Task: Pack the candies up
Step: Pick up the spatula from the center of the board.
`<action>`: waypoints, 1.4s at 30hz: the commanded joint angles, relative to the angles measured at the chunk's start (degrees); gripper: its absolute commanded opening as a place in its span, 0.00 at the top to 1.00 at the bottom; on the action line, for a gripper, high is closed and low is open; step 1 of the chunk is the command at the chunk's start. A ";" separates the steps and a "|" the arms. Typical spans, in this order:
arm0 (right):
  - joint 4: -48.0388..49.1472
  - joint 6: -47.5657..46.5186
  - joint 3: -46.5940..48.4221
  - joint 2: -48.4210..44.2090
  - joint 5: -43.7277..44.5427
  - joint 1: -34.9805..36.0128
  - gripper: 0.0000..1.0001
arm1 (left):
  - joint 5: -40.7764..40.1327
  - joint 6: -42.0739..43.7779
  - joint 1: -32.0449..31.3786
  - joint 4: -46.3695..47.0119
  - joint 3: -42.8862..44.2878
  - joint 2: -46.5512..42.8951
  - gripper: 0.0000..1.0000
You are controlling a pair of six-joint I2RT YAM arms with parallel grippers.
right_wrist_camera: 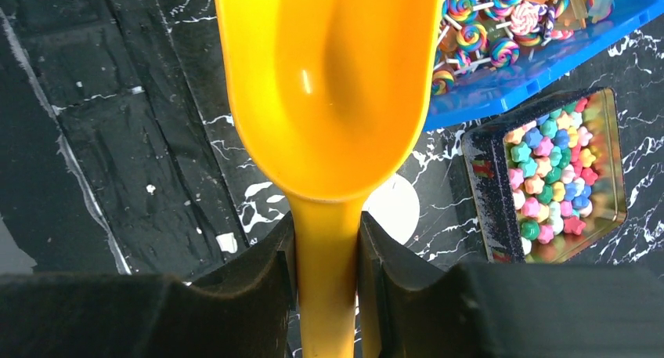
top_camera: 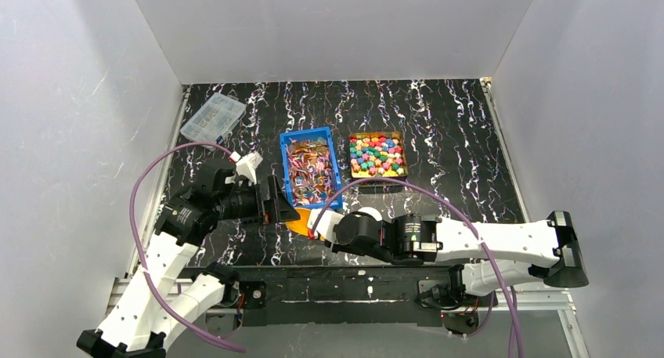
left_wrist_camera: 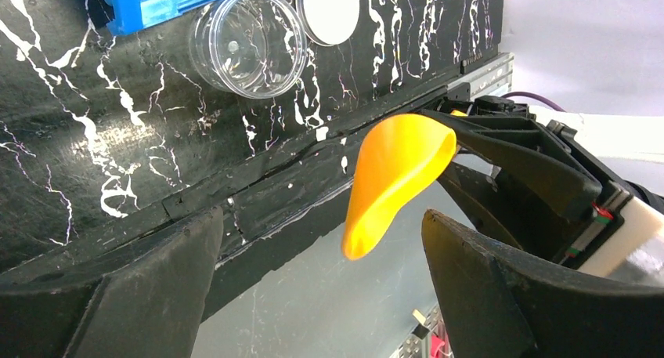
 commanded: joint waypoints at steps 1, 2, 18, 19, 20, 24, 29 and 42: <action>2.85 -1.15 3.12 -1.71 1.23 2.06 0.99 | 2.54 0.69 -0.18 1.04 -0.75 0.17 0.05; 2.90 -1.28 3.20 -1.81 1.27 2.39 0.99 | 3.12 0.64 -0.18 1.35 -0.89 0.25 0.07; 3.15 0.31 2.86 -3.45 4.37 4.11 0.99 | 12.74 0.90 -0.23 3.06 -2.83 -1.23 0.57; 3.17 0.45 2.86 -3.78 4.16 4.11 0.99 | 12.96 1.06 -0.19 3.09 -3.14 -1.54 0.59; 3.24 0.56 2.73 -4.06 3.94 4.11 0.99 | 13.14 1.24 -0.18 3.04 -3.48 -1.85 0.61; 2.78 0.86 2.64 -4.79 3.17 4.19 0.99 | 13.03 1.61 -0.18 3.08 -4.14 -1.94 0.72; 2.47 0.98 2.25 -4.87 1.76 4.20 0.99 | 12.42 1.82 -0.18 3.08 -3.48 -1.58 0.71; 3.45 0.91 1.36 -4.28 1.13 4.51 0.99 | 13.34 1.82 -0.19 3.44 -2.83 -1.48 0.70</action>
